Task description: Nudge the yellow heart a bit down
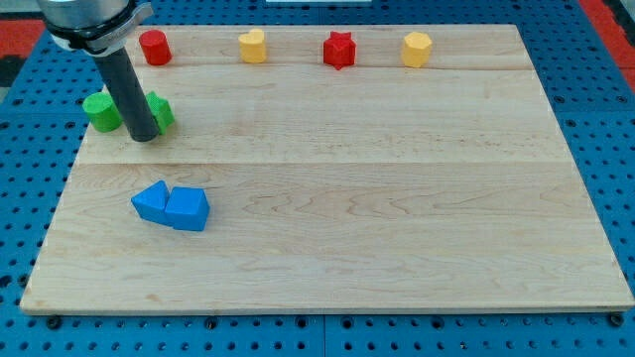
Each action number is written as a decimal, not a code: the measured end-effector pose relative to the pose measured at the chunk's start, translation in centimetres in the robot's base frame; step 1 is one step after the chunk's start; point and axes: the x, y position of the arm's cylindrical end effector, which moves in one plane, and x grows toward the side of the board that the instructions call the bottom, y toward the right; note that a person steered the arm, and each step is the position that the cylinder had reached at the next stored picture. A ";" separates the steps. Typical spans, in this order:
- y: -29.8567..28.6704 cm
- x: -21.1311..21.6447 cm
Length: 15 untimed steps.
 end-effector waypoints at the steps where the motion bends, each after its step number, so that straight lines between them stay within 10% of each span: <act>1: 3.7 0.0; 6: 5.8 -11.8; 11: 1.6 -13.9; 15: 13.2 -19.3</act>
